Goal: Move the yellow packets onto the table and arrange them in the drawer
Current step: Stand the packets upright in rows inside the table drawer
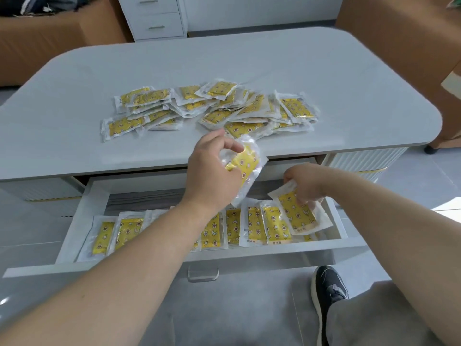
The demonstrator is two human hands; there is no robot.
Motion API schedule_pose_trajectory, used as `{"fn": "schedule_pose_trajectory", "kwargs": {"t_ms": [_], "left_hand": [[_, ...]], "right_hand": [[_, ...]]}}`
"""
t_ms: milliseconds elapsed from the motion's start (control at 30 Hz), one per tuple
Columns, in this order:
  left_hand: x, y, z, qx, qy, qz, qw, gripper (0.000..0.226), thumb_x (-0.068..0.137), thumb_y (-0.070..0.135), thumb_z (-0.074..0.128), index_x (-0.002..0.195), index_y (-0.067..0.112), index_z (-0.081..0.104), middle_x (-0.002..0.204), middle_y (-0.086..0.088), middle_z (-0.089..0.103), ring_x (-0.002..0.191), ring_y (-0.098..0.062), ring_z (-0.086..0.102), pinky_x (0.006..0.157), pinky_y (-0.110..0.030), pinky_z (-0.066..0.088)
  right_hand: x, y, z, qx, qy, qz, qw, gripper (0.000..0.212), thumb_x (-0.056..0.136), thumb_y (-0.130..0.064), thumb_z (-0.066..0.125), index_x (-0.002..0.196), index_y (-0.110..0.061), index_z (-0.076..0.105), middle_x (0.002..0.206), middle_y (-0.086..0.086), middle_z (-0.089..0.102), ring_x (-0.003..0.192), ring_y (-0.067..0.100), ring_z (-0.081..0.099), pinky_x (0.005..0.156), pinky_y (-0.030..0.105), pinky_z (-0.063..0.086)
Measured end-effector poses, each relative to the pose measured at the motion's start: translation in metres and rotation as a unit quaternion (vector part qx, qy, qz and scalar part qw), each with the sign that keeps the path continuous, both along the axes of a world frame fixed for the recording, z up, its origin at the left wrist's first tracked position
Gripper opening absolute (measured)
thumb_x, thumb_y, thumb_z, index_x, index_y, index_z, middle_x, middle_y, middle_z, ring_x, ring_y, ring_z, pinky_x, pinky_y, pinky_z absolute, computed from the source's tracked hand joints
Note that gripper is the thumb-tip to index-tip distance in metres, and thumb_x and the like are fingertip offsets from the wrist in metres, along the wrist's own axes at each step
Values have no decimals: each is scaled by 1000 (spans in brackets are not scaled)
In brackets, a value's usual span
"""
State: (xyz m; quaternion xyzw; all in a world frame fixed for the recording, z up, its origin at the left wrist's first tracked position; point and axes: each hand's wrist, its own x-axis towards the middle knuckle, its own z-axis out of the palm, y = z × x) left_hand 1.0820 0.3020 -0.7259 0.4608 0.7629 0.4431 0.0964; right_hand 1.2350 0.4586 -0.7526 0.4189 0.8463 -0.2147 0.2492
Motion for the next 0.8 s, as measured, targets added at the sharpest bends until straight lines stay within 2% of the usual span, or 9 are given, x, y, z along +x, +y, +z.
{"fn": "schedule_pose_trajectory", "kwargs": {"t_ms": [100, 167, 267, 367, 400, 500, 667, 733, 800], "left_hand": [[5, -1, 3, -31, -79, -36, 996, 44, 75, -2, 74, 100, 32, 62, 130, 8, 61, 122, -9, 59, 96, -30, 54], [6, 0, 1, -65, -122, -40, 990, 44, 76, 0, 75, 103, 31, 59, 116, 8, 67, 111, -11, 65, 83, -30, 59], [4, 1, -5, -127, -193, -17, 973, 49, 74, -1, 76, 104, 31, 55, 108, 3, 70, 94, -18, 70, 73, -45, 62], [2, 2, -12, -166, -250, 13, 954, 54, 71, 0, 78, 109, 32, 56, 111, -4, 65, 97, -26, 69, 81, -50, 60], [2, 2, -14, -172, -264, 19, 949, 55, 70, 2, 79, 110, 31, 56, 112, -5, 65, 98, -27, 69, 83, -50, 60], [0, 2, -19, -181, -294, 24, 938, 50, 71, 6, 81, 111, 29, 61, 114, -5, 68, 97, -26, 71, 82, -48, 61], [0, 0, -21, -209, -298, 32, 931, 26, 87, 7, 75, 110, 16, 71, 99, 0, 75, 87, -16, 72, 72, -30, 59], [-2, 0, -24, -221, -297, 46, 928, 24, 86, 8, 76, 109, 16, 72, 100, 0, 75, 91, -17, 71, 77, -31, 58], [-5, 1, -28, -228, -286, 55, 929, 21, 83, 8, 78, 102, 16, 72, 101, -1, 74, 96, -20, 70, 88, -38, 57]], "right_hand": [[1, -2, -17, 17, -25, -5, 1000, 50, 86, -6, 68, 135, -12, 57, 96, 5, 62, 80, 22, 65, 55, 25, 51], [2, -6, -26, 68, -50, 33, 996, 33, 86, -21, 73, 116, -9, 66, 83, -1, 60, 79, 20, 60, 57, 24, 45], [4, -12, -35, 139, -88, 71, 984, 25, 85, -38, 77, 92, -20, 61, 84, -4, 61, 82, 17, 59, 69, 29, 47], [8, -14, -38, 205, -132, 106, 964, 12, 90, -29, 68, 99, -23, 60, 105, 0, 65, 98, 22, 52, 98, 35, 43], [9, -14, -40, 219, -143, 112, 959, 15, 91, -24, 64, 106, -23, 63, 113, 2, 66, 108, 24, 51, 103, 37, 40], [9, -18, -39, 232, -174, 111, 951, 31, 91, -20, 60, 122, -24, 63, 128, 6, 63, 129, 29, 42, 107, 38, 35], [10, -20, -39, 244, -161, 85, 953, 43, 90, -25, 61, 133, -23, 57, 138, 10, 50, 132, 31, 36, 107, 39, 34], [8, -21, -35, 233, -149, 87, 957, 42, 88, -20, 61, 130, -22, 57, 137, 11, 50, 130, 32, 37, 107, 41, 35], [2, -23, -28, 199, -122, 72, 970, 34, 87, -13, 58, 121, -19, 58, 131, 10, 53, 129, 33, 39, 109, 45, 34]]}}
